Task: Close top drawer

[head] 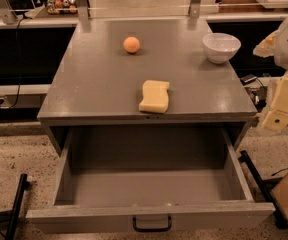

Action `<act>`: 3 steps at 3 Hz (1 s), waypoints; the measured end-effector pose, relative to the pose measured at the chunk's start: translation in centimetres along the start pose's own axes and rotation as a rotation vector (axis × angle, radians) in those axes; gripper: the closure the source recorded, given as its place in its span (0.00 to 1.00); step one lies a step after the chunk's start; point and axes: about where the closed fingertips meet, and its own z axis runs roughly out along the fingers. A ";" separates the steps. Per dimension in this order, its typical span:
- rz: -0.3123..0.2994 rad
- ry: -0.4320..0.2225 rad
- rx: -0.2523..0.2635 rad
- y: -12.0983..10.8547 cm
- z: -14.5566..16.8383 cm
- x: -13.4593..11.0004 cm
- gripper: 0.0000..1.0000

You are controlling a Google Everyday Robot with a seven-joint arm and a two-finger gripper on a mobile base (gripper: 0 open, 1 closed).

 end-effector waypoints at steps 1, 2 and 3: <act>0.002 -0.001 0.004 0.0 0.2 -0.1 0.00; 0.002 0.001 -0.021 1.2 3.0 -0.3 0.00; 0.031 -0.023 -0.072 3.5 9.4 1.0 0.00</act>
Offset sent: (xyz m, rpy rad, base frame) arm -0.0066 0.0299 -0.1099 0.0156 0.0984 0.0150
